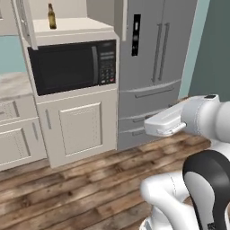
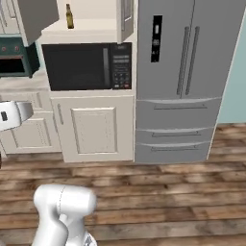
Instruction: Open the cabinet directly in front. Then move the beer and the cup to the dining counter with the jar on it.
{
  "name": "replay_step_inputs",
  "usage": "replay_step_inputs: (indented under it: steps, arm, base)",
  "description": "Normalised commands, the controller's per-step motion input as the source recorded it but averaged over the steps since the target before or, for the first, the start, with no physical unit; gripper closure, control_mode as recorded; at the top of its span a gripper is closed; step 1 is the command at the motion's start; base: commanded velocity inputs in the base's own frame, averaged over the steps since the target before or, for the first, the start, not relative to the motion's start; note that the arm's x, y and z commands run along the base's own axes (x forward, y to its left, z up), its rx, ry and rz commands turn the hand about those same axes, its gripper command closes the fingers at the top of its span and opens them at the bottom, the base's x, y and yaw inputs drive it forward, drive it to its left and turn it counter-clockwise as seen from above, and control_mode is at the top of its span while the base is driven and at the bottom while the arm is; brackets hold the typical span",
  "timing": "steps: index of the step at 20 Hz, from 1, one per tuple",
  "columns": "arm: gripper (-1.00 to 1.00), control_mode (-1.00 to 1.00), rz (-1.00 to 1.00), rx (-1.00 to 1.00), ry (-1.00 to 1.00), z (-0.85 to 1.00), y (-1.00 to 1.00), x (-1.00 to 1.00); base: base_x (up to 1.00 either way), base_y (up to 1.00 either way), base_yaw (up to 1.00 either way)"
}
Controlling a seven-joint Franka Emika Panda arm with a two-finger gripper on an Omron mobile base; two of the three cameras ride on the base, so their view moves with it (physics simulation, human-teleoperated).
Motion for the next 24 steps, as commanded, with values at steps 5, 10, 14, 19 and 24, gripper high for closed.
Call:
replay_step_inputs:
  steps: [5, 10, 14, 19, 24]
  arm:
    - [-1.0, 1.0, 0.0, 0.0, 0.0, 0.0, 0.0, 0.0]
    - [-1.0, 1.0, 0.0, 0.0, 0.0, 0.0, 0.0, 0.0]
    - [-1.0, 1.0, 0.0, 0.0, 0.0, 0.0, 0.0, 0.0]
    - [-1.0, 1.0, 0.0, 0.0, 0.0, 0.0, 0.0, 0.0]
    - [-1.0, 1.0, 0.0, 0.0, 0.0, 0.0, 0.0, 0.0]
  base:
    - [1.0, 0.0, 0.0]
    - [0.84, 0.0, 0.0]
    - [0.57, 0.0, 0.0]
    - [0.32, -0.05, -0.05]
    - [0.68, -0.11, -0.07]
